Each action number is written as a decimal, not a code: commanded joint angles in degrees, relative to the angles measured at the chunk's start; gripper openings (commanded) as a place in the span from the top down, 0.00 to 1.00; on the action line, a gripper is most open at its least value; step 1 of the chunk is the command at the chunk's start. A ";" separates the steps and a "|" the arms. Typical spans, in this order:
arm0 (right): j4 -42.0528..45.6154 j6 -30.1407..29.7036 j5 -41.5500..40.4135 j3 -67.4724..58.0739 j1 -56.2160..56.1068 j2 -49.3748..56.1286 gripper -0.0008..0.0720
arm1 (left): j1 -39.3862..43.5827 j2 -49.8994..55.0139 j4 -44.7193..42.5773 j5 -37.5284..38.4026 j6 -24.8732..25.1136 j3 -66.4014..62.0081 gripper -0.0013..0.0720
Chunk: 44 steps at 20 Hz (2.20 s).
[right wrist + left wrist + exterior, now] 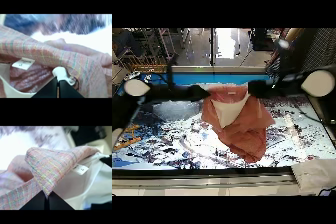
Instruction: Fold the clothes and pants, and hang the long-sleeved shirts on hangers.
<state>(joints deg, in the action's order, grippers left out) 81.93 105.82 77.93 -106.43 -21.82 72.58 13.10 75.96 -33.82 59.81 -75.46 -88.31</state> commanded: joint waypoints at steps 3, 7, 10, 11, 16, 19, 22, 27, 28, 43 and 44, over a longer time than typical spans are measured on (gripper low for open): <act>-16.92 -7.89 1.99 -12.94 -0.55 5.77 0.96 | -6.10 -13.18 4.50 -0.17 -0.44 -0.02 0.97; -13.14 -10.64 8.17 -5.70 -4.39 5.81 0.96 | -4.13 -16.28 -11.69 6.29 -8.68 0.66 0.97; -7.93 -10.62 10.25 -4.04 -6.14 5.84 0.96 | -0.59 -16.28 -23.30 7.65 -13.97 8.63 0.97; -7.67 -10.62 10.40 -3.52 -6.12 5.90 0.96 | -0.22 -16.28 -24.28 7.06 -14.38 12.44 0.95; -6.93 -11.10 12.72 0.13 -6.14 9.11 0.96 | -7.04 -15.28 -26.75 8.70 -10.95 18.12 0.00; -6.93 -13.90 12.31 3.37 -6.12 10.97 0.96 | -20.44 -16.04 -38.73 16.44 -9.16 18.12 0.00; -6.91 -15.58 10.03 5.11 -6.14 12.11 0.96 | -37.92 -15.45 -61.44 14.67 -11.61 18.16 0.00; -6.86 -16.11 3.26 5.11 -6.12 12.50 0.96 | -64.02 -9.40 -57.37 0.46 -13.27 18.18 0.10; -6.86 -16.11 2.32 5.11 -6.12 12.50 0.96 | -66.75 -6.93 -56.50 -0.79 -13.27 18.18 0.10; -6.86 -15.04 0.42 5.11 -6.12 12.50 0.96 | -67.04 9.97 -49.62 -1.51 -11.52 18.18 0.18; -6.86 -15.04 0.42 5.11 -6.12 12.50 0.96 | -67.01 9.94 -49.62 -0.39 -11.52 18.18 0.28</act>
<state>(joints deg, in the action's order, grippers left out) 75.05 90.80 78.41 -101.34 -27.90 85.06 -53.95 85.54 -83.61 57.91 -87.09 -70.13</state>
